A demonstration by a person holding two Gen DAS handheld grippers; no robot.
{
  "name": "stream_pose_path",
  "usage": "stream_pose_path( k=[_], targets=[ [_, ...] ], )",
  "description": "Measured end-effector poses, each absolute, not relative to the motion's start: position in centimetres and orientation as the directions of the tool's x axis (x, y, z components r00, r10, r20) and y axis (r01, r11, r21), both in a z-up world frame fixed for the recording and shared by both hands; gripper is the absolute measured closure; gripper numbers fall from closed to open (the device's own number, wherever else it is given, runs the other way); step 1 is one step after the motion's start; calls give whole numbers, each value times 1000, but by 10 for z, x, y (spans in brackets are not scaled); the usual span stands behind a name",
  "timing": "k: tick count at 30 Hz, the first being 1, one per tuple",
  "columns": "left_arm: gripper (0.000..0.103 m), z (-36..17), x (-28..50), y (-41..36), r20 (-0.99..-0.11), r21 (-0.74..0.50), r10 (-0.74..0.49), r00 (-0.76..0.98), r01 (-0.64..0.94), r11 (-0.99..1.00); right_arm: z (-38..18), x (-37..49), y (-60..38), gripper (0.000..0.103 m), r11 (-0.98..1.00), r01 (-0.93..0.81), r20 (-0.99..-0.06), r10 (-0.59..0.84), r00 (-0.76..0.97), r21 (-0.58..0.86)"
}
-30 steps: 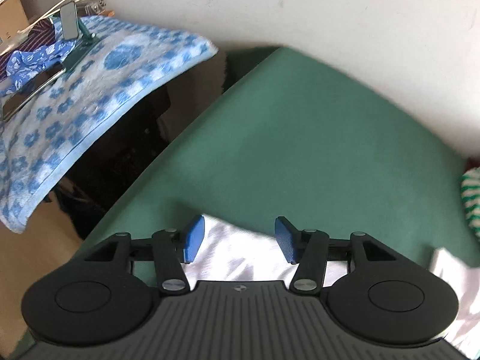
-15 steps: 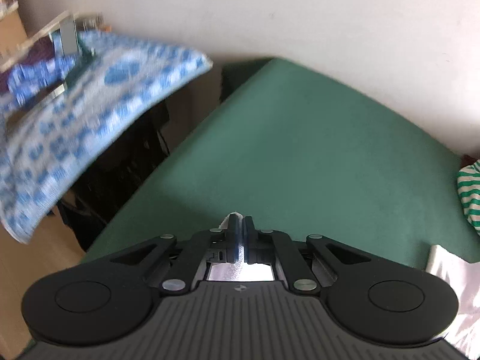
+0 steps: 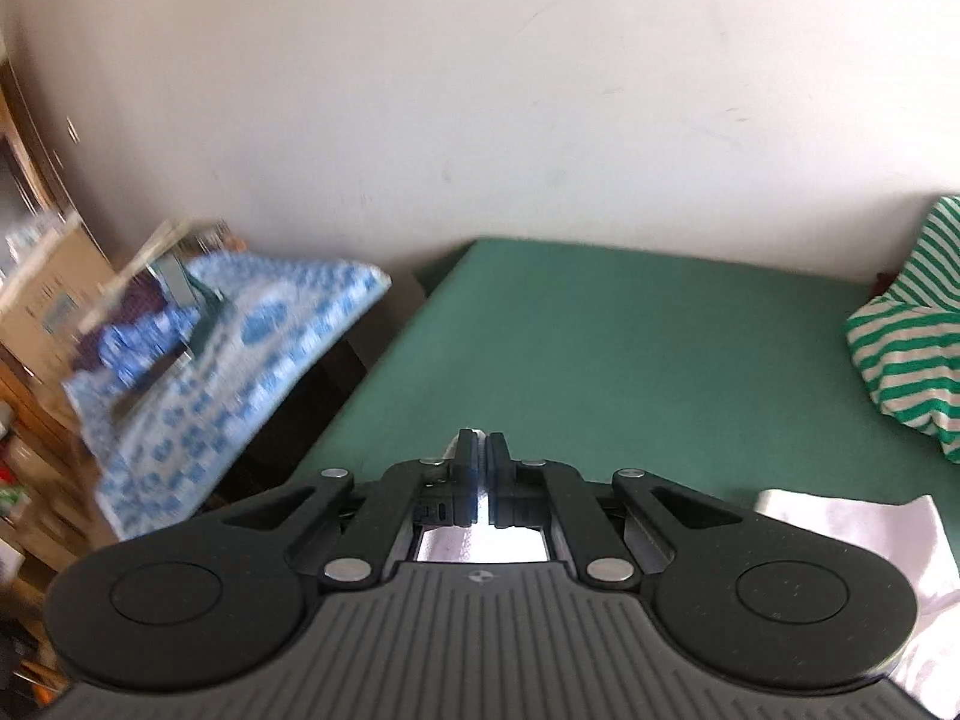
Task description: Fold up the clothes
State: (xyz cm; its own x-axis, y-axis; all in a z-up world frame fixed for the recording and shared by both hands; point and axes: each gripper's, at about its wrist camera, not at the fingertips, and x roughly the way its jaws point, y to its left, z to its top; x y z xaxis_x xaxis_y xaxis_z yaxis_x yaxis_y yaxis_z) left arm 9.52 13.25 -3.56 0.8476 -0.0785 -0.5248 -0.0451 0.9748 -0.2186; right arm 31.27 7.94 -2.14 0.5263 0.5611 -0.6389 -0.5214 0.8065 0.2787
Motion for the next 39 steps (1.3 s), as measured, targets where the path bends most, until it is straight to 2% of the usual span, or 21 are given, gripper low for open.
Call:
stream_pose_path(
  k=[6, 18, 24, 27, 29, 31, 33, 35, 36, 39],
  targets=[
    [95, -33, 100, 68, -540, -179, -83, 837, -18, 984, -16, 318, 4, 102, 784, -484, -572, 617, 540, 389],
    [95, -57, 114, -35, -636, -74, -91, 766, 56, 996, -52, 332, -121, 102, 811, -360, -573, 582, 577, 461],
    [94, -80, 117, -55, -696, -61, -103, 711, 85, 995, -83, 336, -149, 102, 816, -331, -595, 574, 562, 474],
    [94, -91, 117, -64, -726, -61, -113, 679, 99, 993, -101, 337, -157, 94, 849, -283, -627, 522, 578, 446],
    [93, -92, 109, -70, -730, -72, -133, 671, 118, 990, -102, 334, -170, 84, 892, -197, -647, 434, 627, 407],
    [93, -87, 99, -70, -724, -84, -171, 668, 160, 983, -94, 321, -182, 84, 886, -188, -600, 431, 674, 425],
    [91, -78, 86, -64, -708, -107, -213, 673, 196, 975, -85, 309, -177, 84, 825, -312, -553, 552, 624, 471],
    [71, -70, 75, -59, -690, -123, -247, 680, 227, 966, -85, 305, -160, 82, 753, -409, -567, 657, 497, 515],
    [69, -68, 76, -56, -677, -107, -234, 698, 220, 969, -88, 305, -150, 80, 720, -442, -579, 694, 428, 535],
    [69, -69, 94, -46, -656, -67, -162, 737, 157, 985, -104, 312, -137, 80, 747, -415, -627, 663, 408, 520]
  ],
)
